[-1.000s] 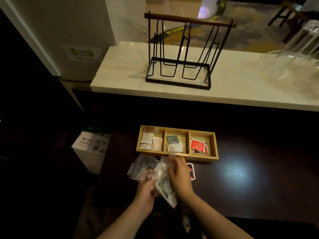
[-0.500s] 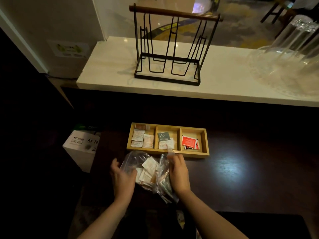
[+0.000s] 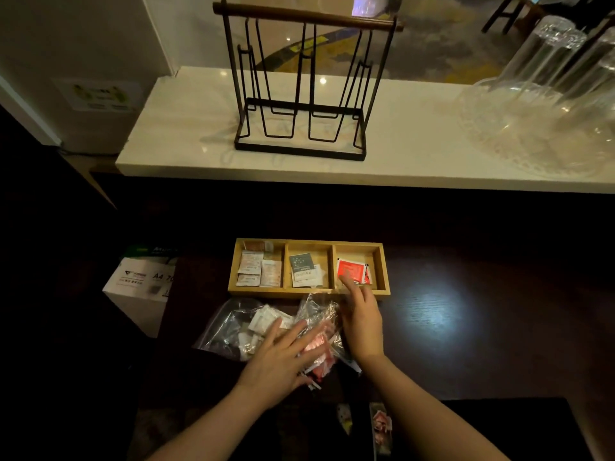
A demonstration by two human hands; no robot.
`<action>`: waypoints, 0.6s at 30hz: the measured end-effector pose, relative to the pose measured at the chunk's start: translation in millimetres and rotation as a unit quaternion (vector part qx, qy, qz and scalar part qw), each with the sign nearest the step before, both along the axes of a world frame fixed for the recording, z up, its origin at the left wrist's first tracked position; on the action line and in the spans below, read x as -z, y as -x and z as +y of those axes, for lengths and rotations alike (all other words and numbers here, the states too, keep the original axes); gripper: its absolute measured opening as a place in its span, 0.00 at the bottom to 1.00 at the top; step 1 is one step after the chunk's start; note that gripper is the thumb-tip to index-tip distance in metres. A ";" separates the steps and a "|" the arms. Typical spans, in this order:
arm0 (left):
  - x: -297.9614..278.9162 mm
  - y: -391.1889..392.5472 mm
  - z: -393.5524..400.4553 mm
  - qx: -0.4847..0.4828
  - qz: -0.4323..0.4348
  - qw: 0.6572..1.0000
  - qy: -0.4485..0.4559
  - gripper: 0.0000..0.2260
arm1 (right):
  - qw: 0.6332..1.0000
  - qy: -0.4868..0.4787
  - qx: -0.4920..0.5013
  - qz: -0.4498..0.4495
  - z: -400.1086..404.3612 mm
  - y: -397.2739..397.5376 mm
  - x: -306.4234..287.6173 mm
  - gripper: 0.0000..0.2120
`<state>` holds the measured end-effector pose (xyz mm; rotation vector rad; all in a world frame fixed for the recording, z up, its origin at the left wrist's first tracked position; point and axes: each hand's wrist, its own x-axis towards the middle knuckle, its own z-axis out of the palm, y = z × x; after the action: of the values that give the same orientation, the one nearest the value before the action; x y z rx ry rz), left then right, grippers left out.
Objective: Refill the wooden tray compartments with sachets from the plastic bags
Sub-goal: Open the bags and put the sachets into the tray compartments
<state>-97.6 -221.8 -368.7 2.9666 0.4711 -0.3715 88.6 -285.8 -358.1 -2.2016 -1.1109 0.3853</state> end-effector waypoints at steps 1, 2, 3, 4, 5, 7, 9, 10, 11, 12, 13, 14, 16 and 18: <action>-0.6 -3.5 1.0 0.001 0.006 1.000 0.005 0.38 | 1.000 -0.001 0.008 0.015 -0.3 -3.9 -0.4 0.34; -1.5 -7.0 1.3 0.000 0.005 1.000 0.009 0.38 | 0.999 -0.002 0.018 0.040 -0.1 -7.2 -1.3 0.35; -2.5 -10.3 1.0 -0.007 0.002 1.000 0.011 0.38 | 0.997 -0.005 0.031 0.077 -0.1 -10.4 -2.5 0.37; -3.8 -13.4 0.3 -0.018 -0.001 1.000 0.014 0.37 | 0.992 -0.012 0.041 0.122 -0.1 -13.2 -5.3 0.39; -5.1 -16.4 -0.7 -0.028 -0.005 0.999 0.018 0.37 | 0.985 -0.025 0.049 0.163 -0.8 -16.4 -8.1 0.41; -4.9 -21.4 -2.3 -0.042 -0.018 0.999 0.023 0.36 | 0.974 -0.047 0.055 0.213 -3.0 -23.0 -13.1 0.40; -4.8 -25.2 -2.1 -0.053 -0.029 0.998 0.033 0.36 | 0.975 -0.051 0.062 0.208 -6.4 -32.4 -18.7 0.34; -5.4 -26.5 -1.9 -0.056 -0.030 0.997 0.037 0.36 | 0.978 -0.042 0.061 0.197 -8.3 -37.6 -21.8 0.31; -6.4 -27.8 -2.2 -0.058 -0.027 0.997 0.042 0.36 | 0.980 -0.025 0.056 0.190 -10.6 -43.2 -24.5 0.29; -7.8 -29.5 -2.4 -0.060 -0.021 0.997 0.043 0.36 | 0.981 -0.007 0.049 0.190 -12.4 -48.3 -28.2 0.27; -8.4 -30.4 -3.2 -0.063 -0.016 0.997 0.042 0.37 | 0.980 0.012 0.040 0.193 -14.6 -53.2 -28.9 0.27; -8.9 -31.4 -3.8 -0.069 -0.014 0.997 0.040 0.37 | 0.979 0.036 0.033 0.198 -16.2 -57.6 -31.6 0.26; -7.5 -33.4 -4.4 -0.086 -0.011 0.995 0.043 0.36 | 0.978 0.088 0.018 0.190 -18.0 -65.3 -34.5 0.20; -8.8 -35.6 -3.4 -0.101 -0.002 0.994 0.042 0.35 | 0.975 0.125 0.016 0.186 -17.9 -70.1 -38.8 0.12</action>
<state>-62.0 -225.2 -359.9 2.8048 0.7298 -0.3538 158.6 -303.6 -319.2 -2.2308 -0.8580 0.9238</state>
